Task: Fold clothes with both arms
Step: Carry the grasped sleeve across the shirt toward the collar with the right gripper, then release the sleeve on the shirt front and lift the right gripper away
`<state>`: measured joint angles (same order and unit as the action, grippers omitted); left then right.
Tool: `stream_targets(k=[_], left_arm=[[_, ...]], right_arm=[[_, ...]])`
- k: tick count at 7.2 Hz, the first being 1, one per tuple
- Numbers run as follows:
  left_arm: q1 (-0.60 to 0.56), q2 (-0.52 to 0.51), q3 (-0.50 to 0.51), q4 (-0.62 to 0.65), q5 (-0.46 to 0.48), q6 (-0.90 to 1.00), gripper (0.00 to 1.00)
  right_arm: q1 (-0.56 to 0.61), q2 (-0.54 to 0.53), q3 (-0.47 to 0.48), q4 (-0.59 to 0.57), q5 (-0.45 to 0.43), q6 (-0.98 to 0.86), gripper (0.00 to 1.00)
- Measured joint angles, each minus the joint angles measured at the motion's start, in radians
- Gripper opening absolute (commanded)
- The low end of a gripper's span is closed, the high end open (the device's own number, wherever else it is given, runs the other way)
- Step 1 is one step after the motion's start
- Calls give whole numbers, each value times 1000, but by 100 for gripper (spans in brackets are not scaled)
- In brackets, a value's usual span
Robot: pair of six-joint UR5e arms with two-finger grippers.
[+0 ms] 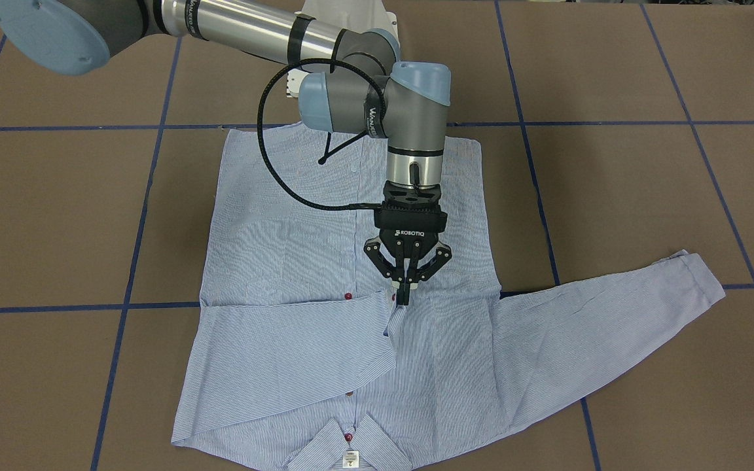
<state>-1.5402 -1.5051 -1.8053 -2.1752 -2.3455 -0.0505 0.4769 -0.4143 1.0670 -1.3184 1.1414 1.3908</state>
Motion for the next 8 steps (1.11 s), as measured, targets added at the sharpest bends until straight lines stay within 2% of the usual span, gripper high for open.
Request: stream_targets(k=[1,2,4,6,8], left_arm=[[0,-1,0,0,0,0,100],[0,-1,0,0,0,0,100],[1,-4,6,0,2,-8,100],[7,-12,8,-47,3,-48,100],[46,-7,55,-200,5,-62,100]], right_arm=[[-1,38,-45,-4,18,5,97],[4,69,-71,-23,54,15,98],[51,99,-60,-73,163,40,99],[172,74,35,-145,387,8,99],[297,-35,174,-168,566,-107,99]])
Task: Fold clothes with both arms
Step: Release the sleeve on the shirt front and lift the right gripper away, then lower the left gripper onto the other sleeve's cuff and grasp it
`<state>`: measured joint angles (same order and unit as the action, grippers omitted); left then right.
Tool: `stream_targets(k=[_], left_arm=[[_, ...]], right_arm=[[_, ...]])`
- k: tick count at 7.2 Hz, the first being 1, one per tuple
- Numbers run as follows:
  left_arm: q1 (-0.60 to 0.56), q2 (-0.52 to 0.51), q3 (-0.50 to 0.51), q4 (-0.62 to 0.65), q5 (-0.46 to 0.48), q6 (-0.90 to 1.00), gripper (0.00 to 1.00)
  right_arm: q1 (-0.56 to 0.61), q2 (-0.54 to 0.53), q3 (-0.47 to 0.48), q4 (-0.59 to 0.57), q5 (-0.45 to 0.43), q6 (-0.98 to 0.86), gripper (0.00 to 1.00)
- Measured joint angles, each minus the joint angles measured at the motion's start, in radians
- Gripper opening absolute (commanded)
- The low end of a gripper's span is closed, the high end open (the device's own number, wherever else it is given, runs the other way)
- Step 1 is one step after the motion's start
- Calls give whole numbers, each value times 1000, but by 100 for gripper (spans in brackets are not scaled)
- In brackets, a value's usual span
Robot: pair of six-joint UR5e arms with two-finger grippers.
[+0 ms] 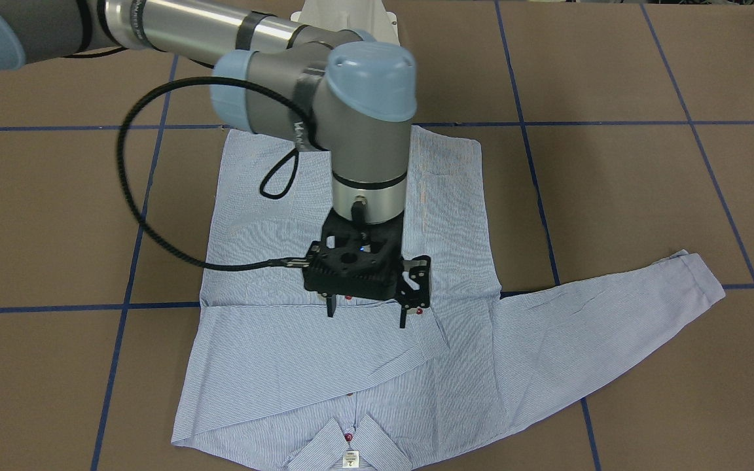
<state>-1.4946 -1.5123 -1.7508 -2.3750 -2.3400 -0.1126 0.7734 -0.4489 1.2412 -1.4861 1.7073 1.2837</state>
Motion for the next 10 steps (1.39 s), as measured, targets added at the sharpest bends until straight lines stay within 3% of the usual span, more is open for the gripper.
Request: stream_targets(k=[2,4,6,7,8,10], left_arm=[[70,2,80,-157,5,-83,100],[154,2,175,-304,104,-284,100],[260,2,310,-511,249,-544,100],[305,1,384,-618,309,-657,92],[340,-3,437,-687,359,-772,87],[435,-11,484,-742,479,-1005,87]], right_arm=[[152,-245,264,-4,203,-176,100],[304,-522,481,-6,338,-420,100],[462,-725,582,0,487,-625,100],[523,-795,612,3,545,-686,100],[560,-841,629,4,571,-728,100],[585,-875,638,7,584,-761,100]])
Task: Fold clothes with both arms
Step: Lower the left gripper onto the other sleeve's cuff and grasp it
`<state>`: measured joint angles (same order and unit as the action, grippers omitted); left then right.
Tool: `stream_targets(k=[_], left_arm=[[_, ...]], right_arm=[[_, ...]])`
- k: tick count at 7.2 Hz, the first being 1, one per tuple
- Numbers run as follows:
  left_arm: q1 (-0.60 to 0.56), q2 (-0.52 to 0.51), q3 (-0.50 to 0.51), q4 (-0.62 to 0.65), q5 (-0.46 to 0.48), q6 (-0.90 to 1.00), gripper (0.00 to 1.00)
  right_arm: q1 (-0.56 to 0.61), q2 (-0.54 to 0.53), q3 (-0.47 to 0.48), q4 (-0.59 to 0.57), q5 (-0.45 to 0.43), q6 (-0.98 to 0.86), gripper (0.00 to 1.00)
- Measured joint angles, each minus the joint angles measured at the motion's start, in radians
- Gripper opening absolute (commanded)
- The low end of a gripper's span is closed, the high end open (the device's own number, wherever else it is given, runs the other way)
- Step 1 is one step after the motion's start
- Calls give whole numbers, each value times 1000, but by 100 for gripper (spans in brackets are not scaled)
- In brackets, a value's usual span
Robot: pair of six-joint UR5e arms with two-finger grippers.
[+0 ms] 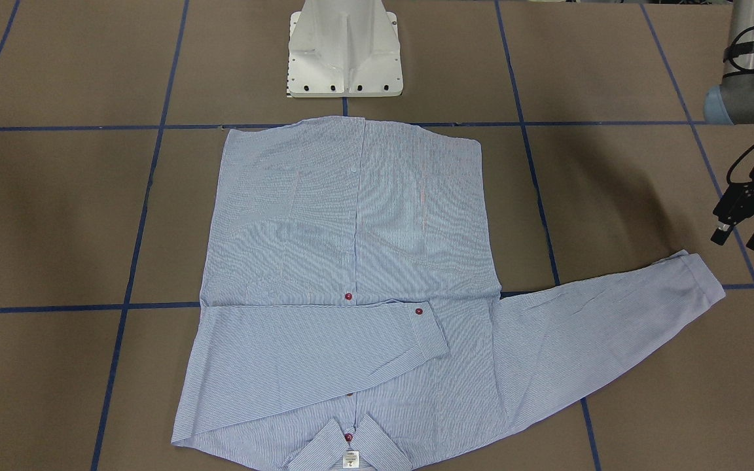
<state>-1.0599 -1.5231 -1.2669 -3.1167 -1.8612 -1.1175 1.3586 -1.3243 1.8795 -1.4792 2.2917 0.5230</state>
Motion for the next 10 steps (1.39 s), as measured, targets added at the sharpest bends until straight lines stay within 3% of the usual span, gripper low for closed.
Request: stream_targets(k=[2,6,8,10], left_arm=[[101,-27,60,-42,114,-94,87],[132,-31,89,-56,136,-104,80],[134,-30,94,-56,139,-104,57],[134,-29,95,-57,144,-104,27]], right_arm=[[5,-5,1,0,1,-5,100],[7,-7,8,0,0,-6,100],[7,-9,11,0,1,-6,100],[7,-13,22,0,2,-6,100]])
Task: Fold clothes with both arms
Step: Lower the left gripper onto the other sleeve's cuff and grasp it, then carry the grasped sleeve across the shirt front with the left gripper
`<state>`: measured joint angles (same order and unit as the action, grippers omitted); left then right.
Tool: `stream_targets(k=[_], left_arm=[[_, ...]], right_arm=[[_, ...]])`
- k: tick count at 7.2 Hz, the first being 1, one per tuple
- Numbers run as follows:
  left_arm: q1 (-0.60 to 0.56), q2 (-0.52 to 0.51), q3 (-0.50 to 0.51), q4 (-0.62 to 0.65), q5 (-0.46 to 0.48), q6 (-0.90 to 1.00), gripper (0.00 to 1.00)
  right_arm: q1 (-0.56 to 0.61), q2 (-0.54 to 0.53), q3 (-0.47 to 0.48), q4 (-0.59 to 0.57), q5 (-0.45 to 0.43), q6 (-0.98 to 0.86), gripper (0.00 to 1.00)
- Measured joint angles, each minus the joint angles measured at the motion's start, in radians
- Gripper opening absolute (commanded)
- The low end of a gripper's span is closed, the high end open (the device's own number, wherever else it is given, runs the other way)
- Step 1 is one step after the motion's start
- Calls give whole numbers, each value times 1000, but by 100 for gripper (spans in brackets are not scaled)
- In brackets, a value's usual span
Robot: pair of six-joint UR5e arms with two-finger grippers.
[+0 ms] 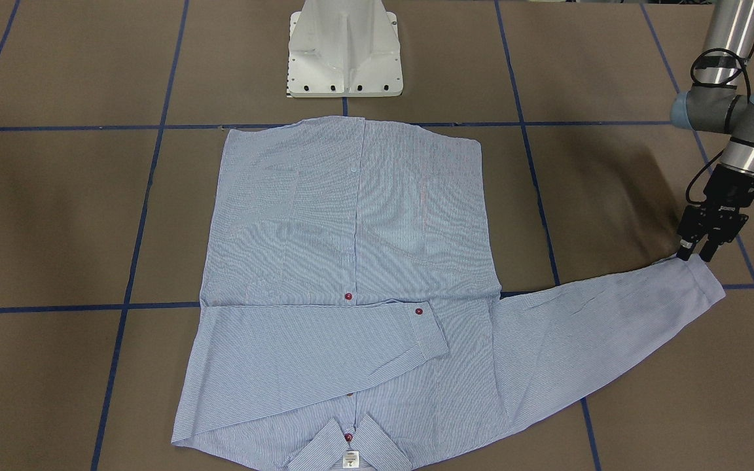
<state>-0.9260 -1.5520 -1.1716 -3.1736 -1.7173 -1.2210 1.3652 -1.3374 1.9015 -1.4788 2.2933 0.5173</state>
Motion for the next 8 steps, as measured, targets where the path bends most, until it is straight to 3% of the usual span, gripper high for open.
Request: stream_targets(k=[1,2,6,8], left_arm=[[0,1,0,-1,1,0,6],[0,1,0,-1,2,0,0],[-1,3,-18,-1,-13,0,0],[-15,4,-110,43,-110,0,0]], right_arm=[[0,-1,4,0,0,1,100],[0,-2,7,0,1,1,100],[0,-4,10,0,0,3,100],[0,-6,9,0,0,5,100]])
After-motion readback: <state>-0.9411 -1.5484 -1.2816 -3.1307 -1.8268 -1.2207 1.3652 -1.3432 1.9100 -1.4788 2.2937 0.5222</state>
